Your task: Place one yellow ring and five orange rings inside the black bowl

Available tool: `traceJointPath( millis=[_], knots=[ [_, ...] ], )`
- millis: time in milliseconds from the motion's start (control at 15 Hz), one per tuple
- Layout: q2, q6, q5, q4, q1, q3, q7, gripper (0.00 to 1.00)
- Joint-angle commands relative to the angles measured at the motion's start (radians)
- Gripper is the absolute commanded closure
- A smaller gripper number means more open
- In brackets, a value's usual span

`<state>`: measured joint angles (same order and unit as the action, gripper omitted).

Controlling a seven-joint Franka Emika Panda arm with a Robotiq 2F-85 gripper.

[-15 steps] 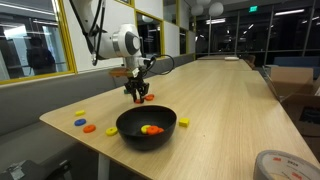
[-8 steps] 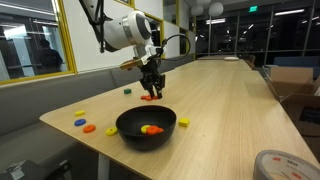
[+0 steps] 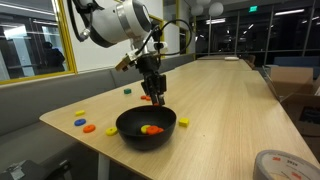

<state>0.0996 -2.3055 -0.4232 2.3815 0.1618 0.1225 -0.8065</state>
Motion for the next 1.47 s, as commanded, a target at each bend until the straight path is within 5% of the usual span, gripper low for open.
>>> traceJointPath(
  millis=[0,267,667,933,1000,1400],
  knots=[
    [-0.113,-0.055,-0.067,0.091,-0.045,-0.035,-0.106,0.83],
    [-0.165,-0.105,-0.158,0.124,-0.080,-0.068,-0.201,0.83],
    [-0.156,0.239,-0.089,0.089,-0.098,-0.125,-0.199,0.83],
    [-0.157,0.203,-0.011,0.102,-0.104,-0.127,-0.066,0.82],
    [-0.161,0.166,0.015,0.109,-0.105,-0.126,-0.030,0.33],
    [-0.229,0.020,0.035,0.156,-0.119,-0.126,0.019,0.00]
  ],
)
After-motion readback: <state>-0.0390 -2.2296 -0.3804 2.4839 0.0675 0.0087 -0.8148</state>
